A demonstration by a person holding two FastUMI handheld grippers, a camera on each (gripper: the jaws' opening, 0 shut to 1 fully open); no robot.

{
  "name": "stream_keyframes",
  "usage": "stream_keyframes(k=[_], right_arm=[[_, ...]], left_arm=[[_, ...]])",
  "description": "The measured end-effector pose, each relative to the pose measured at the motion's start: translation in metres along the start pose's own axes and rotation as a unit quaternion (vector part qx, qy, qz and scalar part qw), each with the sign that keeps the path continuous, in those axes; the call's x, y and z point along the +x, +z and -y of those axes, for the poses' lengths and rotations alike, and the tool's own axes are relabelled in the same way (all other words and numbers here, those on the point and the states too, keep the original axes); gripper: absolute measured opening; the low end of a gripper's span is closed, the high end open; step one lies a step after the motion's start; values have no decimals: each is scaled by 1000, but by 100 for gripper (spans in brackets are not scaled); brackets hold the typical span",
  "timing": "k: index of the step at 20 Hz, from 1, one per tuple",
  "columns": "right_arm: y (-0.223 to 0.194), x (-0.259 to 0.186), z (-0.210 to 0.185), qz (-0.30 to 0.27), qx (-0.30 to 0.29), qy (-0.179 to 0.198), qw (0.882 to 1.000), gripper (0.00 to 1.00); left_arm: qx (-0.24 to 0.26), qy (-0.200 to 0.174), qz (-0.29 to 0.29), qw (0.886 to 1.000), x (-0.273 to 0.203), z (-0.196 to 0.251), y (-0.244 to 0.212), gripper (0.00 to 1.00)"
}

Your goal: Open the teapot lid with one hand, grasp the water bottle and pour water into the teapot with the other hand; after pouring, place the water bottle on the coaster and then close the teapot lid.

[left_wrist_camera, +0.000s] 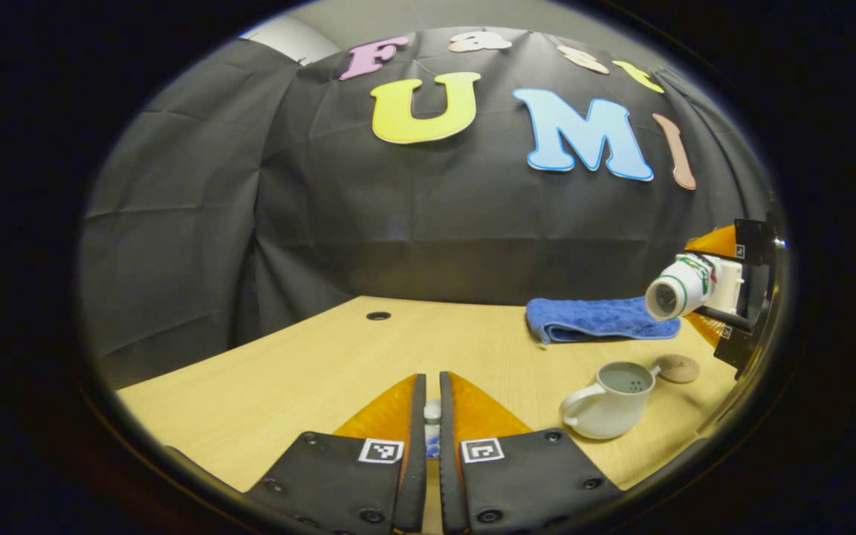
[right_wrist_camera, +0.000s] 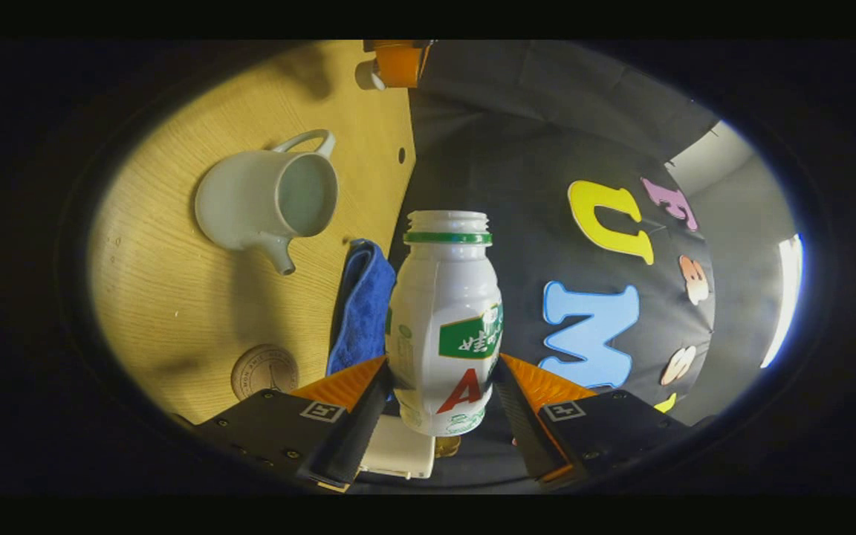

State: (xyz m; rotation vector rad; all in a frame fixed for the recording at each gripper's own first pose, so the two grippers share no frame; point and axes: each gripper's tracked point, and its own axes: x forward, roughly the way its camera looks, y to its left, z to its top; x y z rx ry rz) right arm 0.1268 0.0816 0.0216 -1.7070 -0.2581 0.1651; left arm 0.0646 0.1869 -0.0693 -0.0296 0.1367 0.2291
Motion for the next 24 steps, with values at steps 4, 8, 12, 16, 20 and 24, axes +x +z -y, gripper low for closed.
stream_keyframes(k=[4, 8, 12, 16, 20, 24], right_arm=[[0, 0, 1, 4, -14, 0, 1000, 81], [-2, 1, 1, 6, -30, 1, 1000, 81], [-2, 0, 1, 9, -48, -3, 999, 81], [-1, 0, 3, 12, -56, -3, 998, 81], [1, -2, 3, 15, -62, -5, 998, 81], [1, -4, 4, 17, -70, -7, 997, 81]], left_arm=[[1, 1, -2, 1000, 0, -1, 0, 14], [1, 1, -1, 1000, -1, -1, 1, 14], [1, 1, -1, 1000, -1, 0, 1, 14], [1, 0, -1, 1000, -1, 0, 0, 14], [-1, 0, 0, 1000, -1, 0, 1, 14], [-2, 1, -1, 1000, -2, -1, 0, 14]])
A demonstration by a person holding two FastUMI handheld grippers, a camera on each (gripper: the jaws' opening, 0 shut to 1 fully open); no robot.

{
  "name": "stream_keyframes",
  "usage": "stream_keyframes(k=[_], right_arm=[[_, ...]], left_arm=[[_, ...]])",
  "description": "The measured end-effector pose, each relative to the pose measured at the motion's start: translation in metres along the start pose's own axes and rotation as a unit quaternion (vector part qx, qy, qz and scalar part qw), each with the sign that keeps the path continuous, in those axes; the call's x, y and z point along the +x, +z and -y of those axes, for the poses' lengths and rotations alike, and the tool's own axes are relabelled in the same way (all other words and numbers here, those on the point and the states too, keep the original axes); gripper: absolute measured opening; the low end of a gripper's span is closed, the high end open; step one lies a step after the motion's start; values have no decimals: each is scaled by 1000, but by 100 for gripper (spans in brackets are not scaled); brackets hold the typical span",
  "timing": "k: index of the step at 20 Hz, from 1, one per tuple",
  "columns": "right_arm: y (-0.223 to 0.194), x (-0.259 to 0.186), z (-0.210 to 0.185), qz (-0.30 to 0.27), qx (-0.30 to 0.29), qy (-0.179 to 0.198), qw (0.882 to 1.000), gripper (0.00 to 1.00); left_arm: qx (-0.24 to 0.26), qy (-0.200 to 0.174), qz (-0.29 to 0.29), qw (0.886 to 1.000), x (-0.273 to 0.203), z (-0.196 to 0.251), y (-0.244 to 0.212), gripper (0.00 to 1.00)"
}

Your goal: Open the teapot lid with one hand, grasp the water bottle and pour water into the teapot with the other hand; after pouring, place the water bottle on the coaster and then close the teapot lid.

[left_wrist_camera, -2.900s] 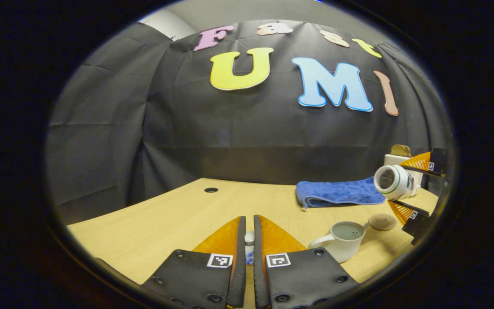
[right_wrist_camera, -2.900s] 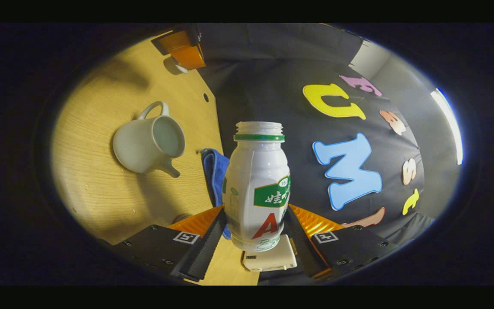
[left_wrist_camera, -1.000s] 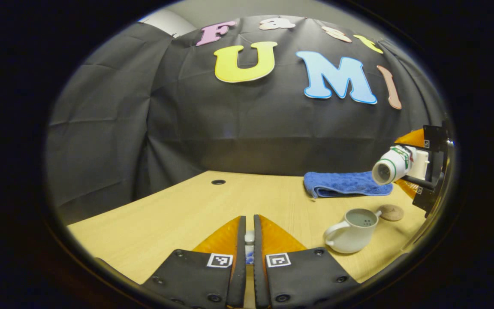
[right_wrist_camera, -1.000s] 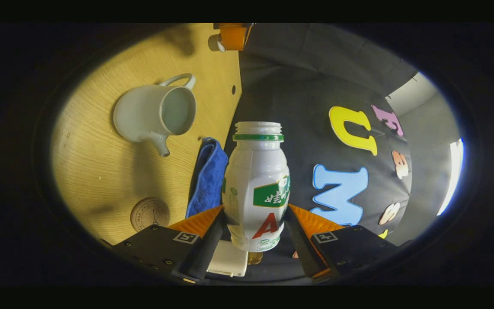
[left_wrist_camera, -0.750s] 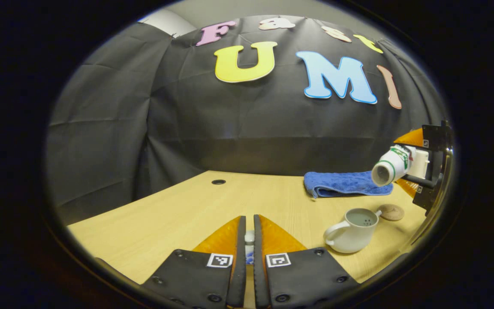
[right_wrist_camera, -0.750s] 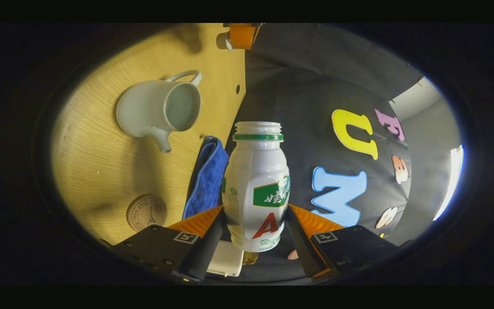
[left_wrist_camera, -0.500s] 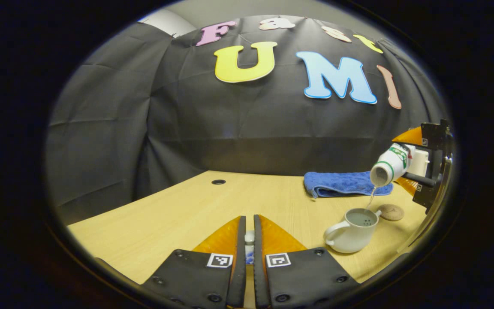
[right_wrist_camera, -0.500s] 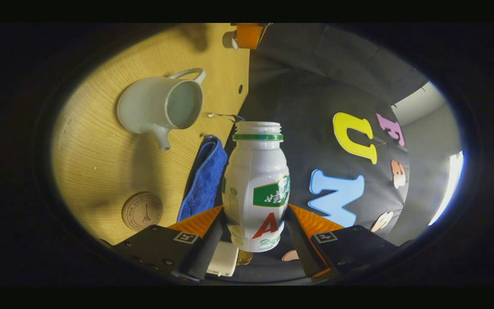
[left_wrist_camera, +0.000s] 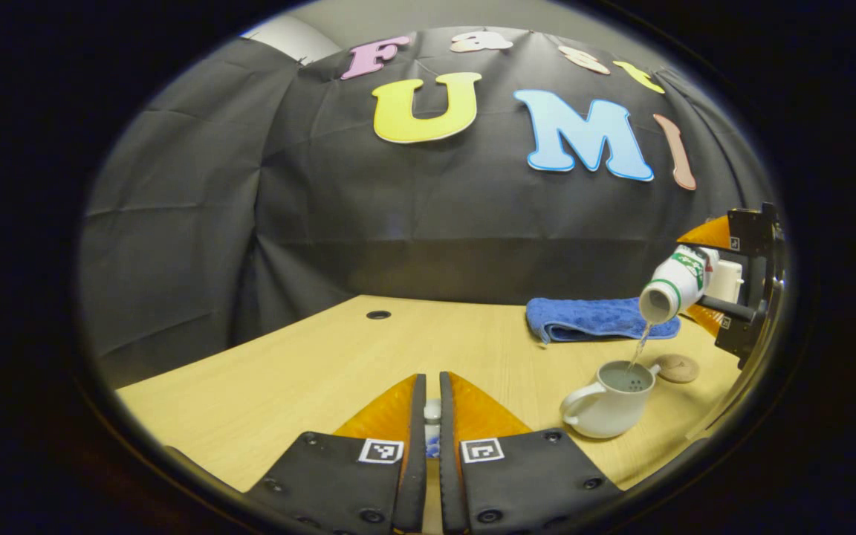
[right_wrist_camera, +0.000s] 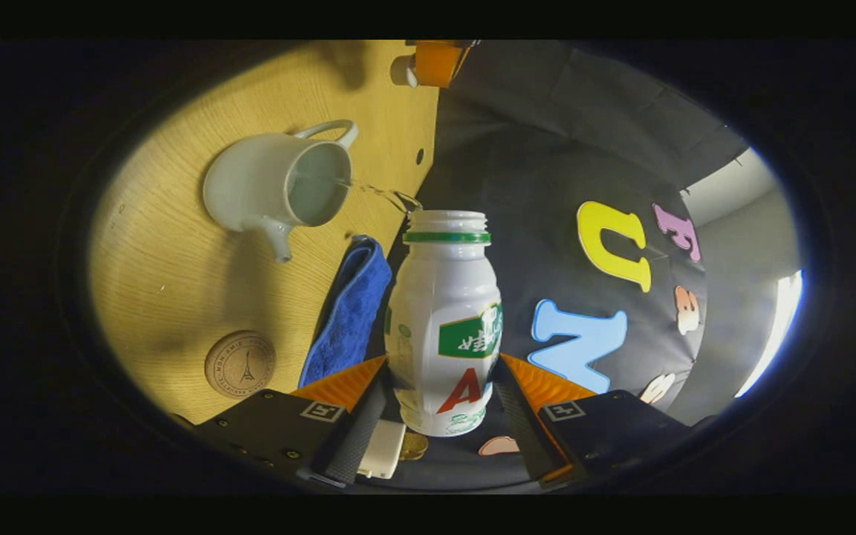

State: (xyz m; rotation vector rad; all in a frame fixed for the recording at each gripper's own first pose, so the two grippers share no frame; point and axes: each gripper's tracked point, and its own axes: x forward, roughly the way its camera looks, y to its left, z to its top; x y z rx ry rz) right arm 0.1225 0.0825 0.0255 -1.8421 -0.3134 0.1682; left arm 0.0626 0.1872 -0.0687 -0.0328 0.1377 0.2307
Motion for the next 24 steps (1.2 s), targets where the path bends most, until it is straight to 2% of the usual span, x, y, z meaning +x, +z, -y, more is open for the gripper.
stream_keyframes(k=[6, 7, 9, 11, 13, 21, 22, 24], right_arm=[[0, 1, 0, 4, -11, -3, 1000, 81], [0, 1, 0, 5, -12, -3, 1000, 81], [-1, 3, 1, 6, -15, -3, 1000, 81], [0, 1, 1, 7, -17, -1, 1000, 81], [-1, 3, 1, 7, -20, -1, 1000, 81], [-1, 4, 2, 12, -33, -3, 999, 81], [-1, 5, 2, 12, -37, -4, 999, 81], [-2, 5, 2, 13, -41, -5, 999, 81]], left_arm=[[-2, 0, 0, 1000, 0, 0, 0, 14], [-2, 0, 0, 1000, 0, 0, 0, 18], [-2, 0, 0, 1000, 0, 0, 0, 14], [-2, 0, 0, 1000, 0, 0, 0, 18], [-2, 0, 0, 1000, 0, 0, 0, 14], [-2, 0, 1, 1000, 0, 0, 0, 14], [-3, 0, 1, 1000, 0, 0, -1, 18], [-3, 0, 1, 1000, 0, 0, -1, 18]])
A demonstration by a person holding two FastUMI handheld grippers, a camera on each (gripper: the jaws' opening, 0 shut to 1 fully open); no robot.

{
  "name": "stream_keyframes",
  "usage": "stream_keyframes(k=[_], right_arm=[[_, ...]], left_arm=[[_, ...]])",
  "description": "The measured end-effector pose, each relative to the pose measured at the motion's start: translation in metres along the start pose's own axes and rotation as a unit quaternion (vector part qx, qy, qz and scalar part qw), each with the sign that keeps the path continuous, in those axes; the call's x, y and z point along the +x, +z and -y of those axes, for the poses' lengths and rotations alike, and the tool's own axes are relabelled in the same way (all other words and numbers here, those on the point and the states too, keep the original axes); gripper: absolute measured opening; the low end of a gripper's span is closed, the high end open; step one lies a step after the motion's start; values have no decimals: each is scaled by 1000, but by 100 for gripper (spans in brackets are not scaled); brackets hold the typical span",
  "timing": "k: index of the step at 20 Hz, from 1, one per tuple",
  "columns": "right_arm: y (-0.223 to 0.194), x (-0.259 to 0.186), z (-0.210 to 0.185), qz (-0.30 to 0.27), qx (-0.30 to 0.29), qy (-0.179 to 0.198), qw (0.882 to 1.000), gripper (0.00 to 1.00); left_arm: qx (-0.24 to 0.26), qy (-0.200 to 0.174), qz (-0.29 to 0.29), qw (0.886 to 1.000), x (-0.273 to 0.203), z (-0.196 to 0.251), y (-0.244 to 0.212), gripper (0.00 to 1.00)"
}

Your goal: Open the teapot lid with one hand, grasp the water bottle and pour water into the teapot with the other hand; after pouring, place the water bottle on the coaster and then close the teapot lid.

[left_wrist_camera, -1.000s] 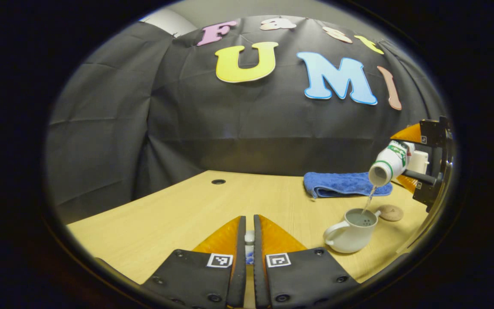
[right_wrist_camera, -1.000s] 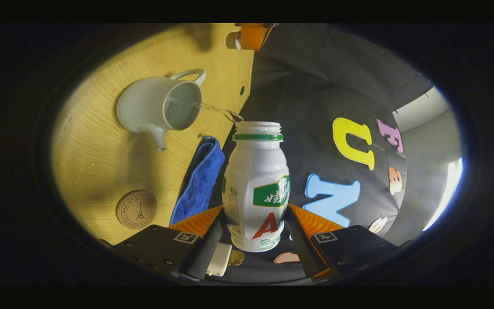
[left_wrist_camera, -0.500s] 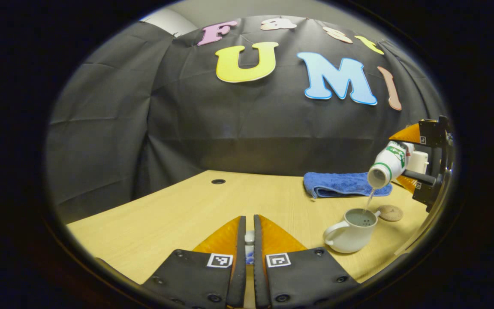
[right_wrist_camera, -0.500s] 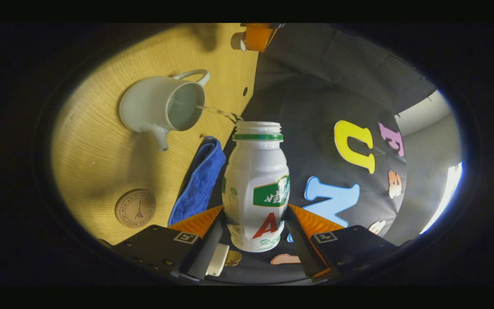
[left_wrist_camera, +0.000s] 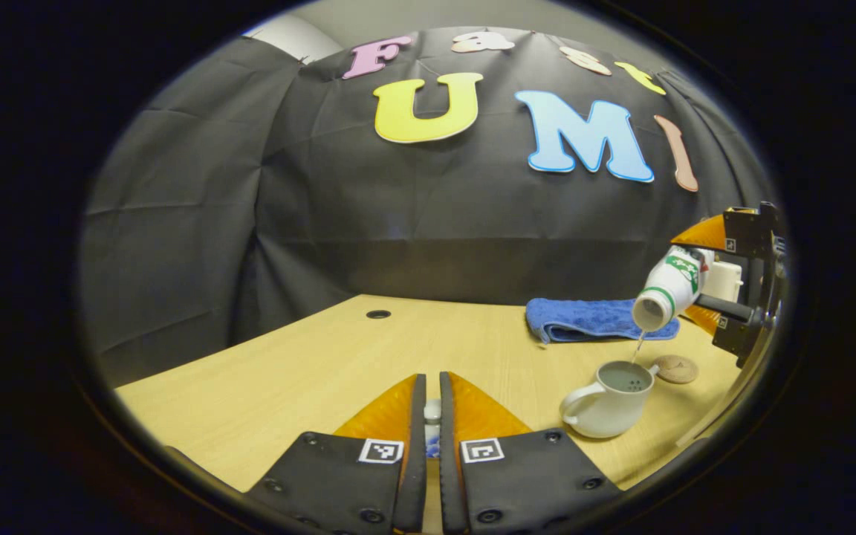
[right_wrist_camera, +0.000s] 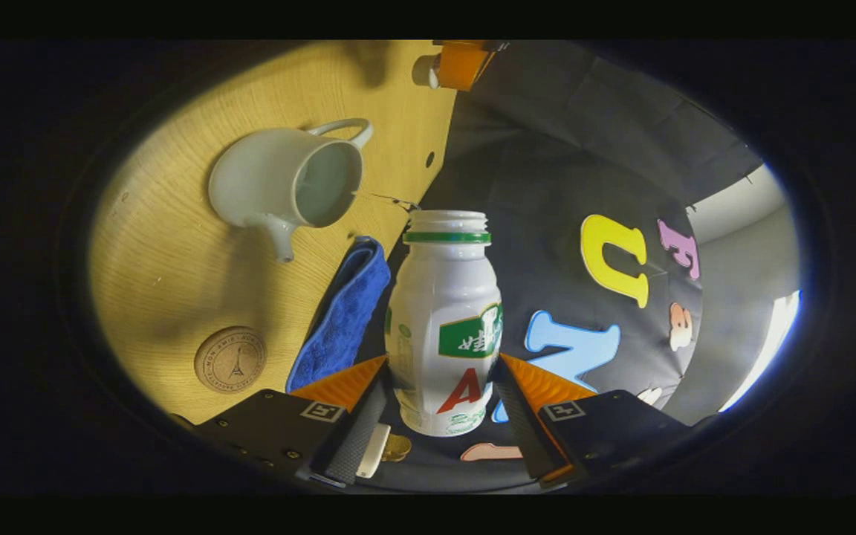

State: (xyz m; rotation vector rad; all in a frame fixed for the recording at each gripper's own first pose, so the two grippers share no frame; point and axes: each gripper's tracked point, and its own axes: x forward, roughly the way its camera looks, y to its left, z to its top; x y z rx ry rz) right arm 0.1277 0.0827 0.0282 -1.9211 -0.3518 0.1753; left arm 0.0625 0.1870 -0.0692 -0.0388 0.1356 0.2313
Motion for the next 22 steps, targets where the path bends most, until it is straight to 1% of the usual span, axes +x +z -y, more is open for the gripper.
stream_keyframes(k=[3, 4, 9, 10, 17, 18, 19, 20, 21, 22], right_arm=[[-1, 1, 1, 2, -4, -1, 1000, 81], [-1, 1, 1, 2, -7, -1, 1000, 81], [-4, 2, 1, 5, -19, -6, 1000, 81], [-5, 3, 1, 6, -20, -5, 1000, 81], [-4, 9, 6, 11, -36, -9, 999, 81], [-4, 10, 8, 13, -39, -10, 999, 81], [-4, 11, 9, 13, -42, -11, 999, 81], [-3, 11, 10, 15, -45, -13, 999, 81], [-3, 10, 10, 15, -48, -14, 999, 81], [-2, 10, 11, 16, -51, -15, 998, 81]], left_arm=[[1, 0, 0, 1000, -1, 0, 0, 18], [1, 0, 0, 1000, -1, 0, 0, 14], [2, 1, 0, 1000, 0, 0, 1, 14], [2, 1, 0, 1000, 0, 0, 0, 18], [1, 1, -1, 1000, 1, 1, -1, 18], [2, 1, -2, 1000, 1, 1, -1, 14], [2, 1, -2, 1000, 1, 1, -1, 14], [2, 1, -2, 1000, 1, 1, -1, 18], [2, 2, -2, 1000, 1, 1, -1, 18], [1, 2, -2, 1000, 1, 1, -1, 14]])
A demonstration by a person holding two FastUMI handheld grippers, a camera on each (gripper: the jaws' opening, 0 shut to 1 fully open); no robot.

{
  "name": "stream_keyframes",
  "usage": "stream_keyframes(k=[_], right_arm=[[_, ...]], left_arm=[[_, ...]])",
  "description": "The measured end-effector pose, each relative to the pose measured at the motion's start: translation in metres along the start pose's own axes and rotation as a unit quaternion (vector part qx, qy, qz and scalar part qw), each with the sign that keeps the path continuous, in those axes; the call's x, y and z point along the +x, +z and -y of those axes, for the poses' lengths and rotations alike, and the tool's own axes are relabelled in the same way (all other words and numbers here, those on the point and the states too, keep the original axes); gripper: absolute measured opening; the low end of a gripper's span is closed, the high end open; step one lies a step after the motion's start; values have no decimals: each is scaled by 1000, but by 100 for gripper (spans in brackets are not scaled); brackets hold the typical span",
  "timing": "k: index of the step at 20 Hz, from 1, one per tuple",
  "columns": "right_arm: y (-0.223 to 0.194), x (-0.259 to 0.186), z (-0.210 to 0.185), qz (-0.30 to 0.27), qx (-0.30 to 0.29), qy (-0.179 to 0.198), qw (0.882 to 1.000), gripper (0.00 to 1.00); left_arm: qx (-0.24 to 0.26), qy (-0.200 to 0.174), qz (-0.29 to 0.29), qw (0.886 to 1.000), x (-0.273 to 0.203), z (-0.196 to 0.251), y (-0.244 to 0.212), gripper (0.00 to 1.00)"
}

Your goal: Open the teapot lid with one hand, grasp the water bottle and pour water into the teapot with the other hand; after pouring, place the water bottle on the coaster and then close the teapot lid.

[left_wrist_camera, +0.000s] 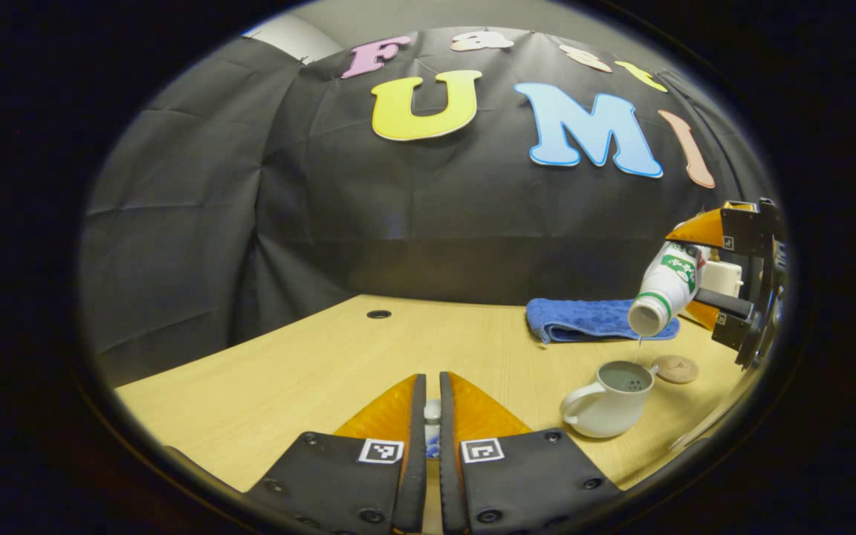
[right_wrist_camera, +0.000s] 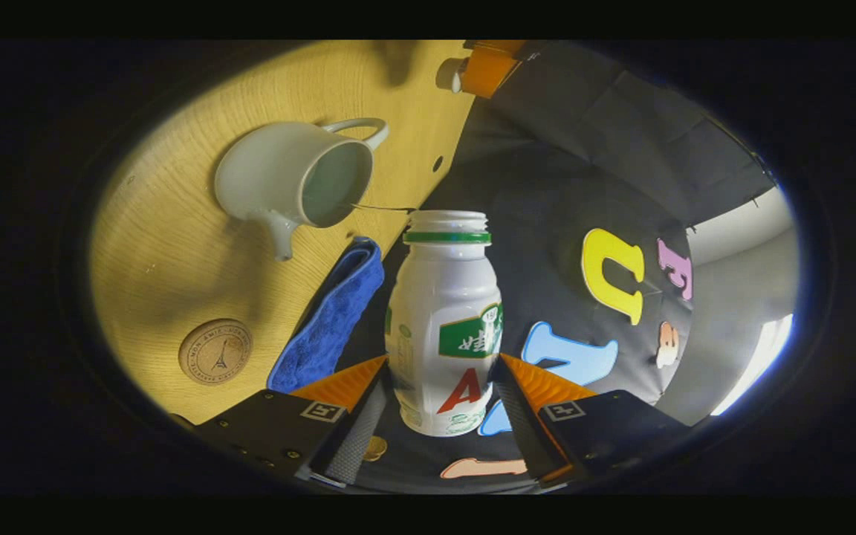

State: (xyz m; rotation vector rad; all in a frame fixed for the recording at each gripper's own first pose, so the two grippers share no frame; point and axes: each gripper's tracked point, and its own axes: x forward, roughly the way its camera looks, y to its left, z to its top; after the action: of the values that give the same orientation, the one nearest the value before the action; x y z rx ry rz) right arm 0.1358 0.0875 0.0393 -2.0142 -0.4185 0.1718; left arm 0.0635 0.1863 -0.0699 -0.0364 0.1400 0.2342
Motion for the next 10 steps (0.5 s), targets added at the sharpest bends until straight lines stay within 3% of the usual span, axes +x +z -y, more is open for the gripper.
stream_keyframes(k=[2, 9, 10], right_arm=[[2, -1, 0, 3, -5, -1, 1000, 81], [3, -4, 8, 13, -32, -11, 999, 81], [3, -4, 7, 14, -33, -10, 999, 81]], left_arm=[[0, 0, 0, 1000, 0, 0, 0, 18], [-2, 1, 1, 1000, -2, -1, 3, 14], [-2, 2, 1, 1000, -2, -1, 3, 18]])
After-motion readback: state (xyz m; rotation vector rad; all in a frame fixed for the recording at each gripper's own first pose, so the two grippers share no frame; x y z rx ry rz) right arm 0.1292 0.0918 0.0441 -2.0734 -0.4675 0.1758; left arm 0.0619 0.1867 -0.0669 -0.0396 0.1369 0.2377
